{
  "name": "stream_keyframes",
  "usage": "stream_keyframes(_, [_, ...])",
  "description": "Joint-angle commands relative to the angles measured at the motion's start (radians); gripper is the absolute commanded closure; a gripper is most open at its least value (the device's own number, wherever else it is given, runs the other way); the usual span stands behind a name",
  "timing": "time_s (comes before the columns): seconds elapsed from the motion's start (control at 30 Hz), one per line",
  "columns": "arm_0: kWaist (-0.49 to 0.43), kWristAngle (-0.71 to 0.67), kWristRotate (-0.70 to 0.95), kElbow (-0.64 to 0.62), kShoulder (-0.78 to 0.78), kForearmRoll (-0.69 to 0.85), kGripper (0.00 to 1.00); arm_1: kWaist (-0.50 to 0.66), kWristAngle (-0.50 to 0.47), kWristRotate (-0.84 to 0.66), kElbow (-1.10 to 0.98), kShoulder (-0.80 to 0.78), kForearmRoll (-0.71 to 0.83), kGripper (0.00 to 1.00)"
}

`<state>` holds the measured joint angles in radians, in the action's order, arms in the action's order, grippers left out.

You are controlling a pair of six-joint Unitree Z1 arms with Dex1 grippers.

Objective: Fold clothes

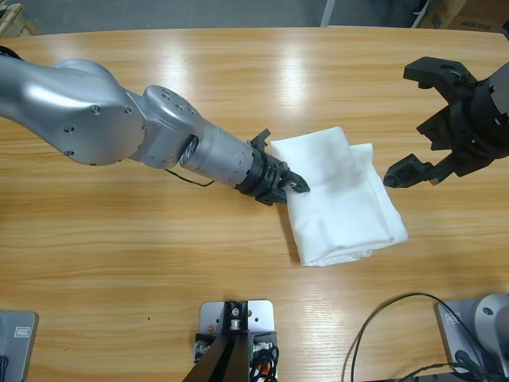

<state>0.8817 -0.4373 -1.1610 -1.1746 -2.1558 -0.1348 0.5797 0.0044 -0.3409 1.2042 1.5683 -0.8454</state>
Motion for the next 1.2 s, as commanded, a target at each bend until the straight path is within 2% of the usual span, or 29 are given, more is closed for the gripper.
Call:
stream_keyframes(0.03, [0.028, -0.003, 0.049, 0.025, -0.072, -0.001, 1.0, -0.003, -0.001, -0.015, -0.036, -0.02, -0.007, 0.0])
stream_keyframes(0.13, [0.009, 0.012, 0.063, 0.075, -0.024, 0.034, 1.0, -0.003, -0.003, -0.015, -0.042, -0.017, 0.0, 0.0])
stream_keyframes(0.23, [-0.052, 0.035, 0.101, 0.188, 0.058, 0.07, 1.0, -0.003, 0.001, -0.015, -0.042, -0.007, 0.023, 0.0])
stream_keyframes(0.37, [-0.166, 0.064, 0.15, 0.362, 0.186, 0.069, 1.0, -0.003, 0.007, -0.008, -0.03, 0.012, 0.035, 0.0])
stream_keyframes(0.5, [-0.317, 0.091, 0.186, 0.521, 0.342, 0.069, 1.0, -0.001, 0.04, 0.042, -0.028, 0.033, 0.039, 0.0])
stream_keyframes(0.6, [-0.415, 0.099, 0.207, 0.587, 0.438, 0.105, 1.0, 0.0, 0.057, 0.055, -0.03, 0.043, 0.039, 0.0])
stream_keyframes(0.7, [-0.43, 0.112, 0.176, 0.593, 0.49, 0.115, 1.0, 0.0, 0.062, 0.083, -0.03, 0.045, 0.039, 0.0])
stream_keyframes(0.73, [-0.414, 0.113, 0.163, 0.578, 0.493, 0.112, 0.544, 0.0, 0.065, 0.101, -0.031, 0.047, 0.039, 0.0])
stream_keyframes(0.77, [-0.376, 0.116, 0.145, 0.556, 0.494, 0.103, 0.044, 0.0, 0.068, 0.106, -0.032, 0.05, 0.039, 0.0])
stream_keyframes(0.93, [-0.214, 0.113, 0.003, 0.467, 0.477, 0.084, 0.023, 0.035, 0.09, 0.109, -0.025, 0.056, 0.047, 0.0])
stream_keyframes(1.13, [-0.16, 0.077, -0.036, 0.467, 0.449, 0.086, 0.023, 0.072, 0.092, 0.143, 0.008, 0.079, 0.045, 0.0])
stream_keyframes(1.2, [-0.155, 0.08, 0.034, 0.431, 0.479, 0.09, 0.023, 0.084, 0.097, 0.145, 0.025, 0.081, 0.05, 0.0])
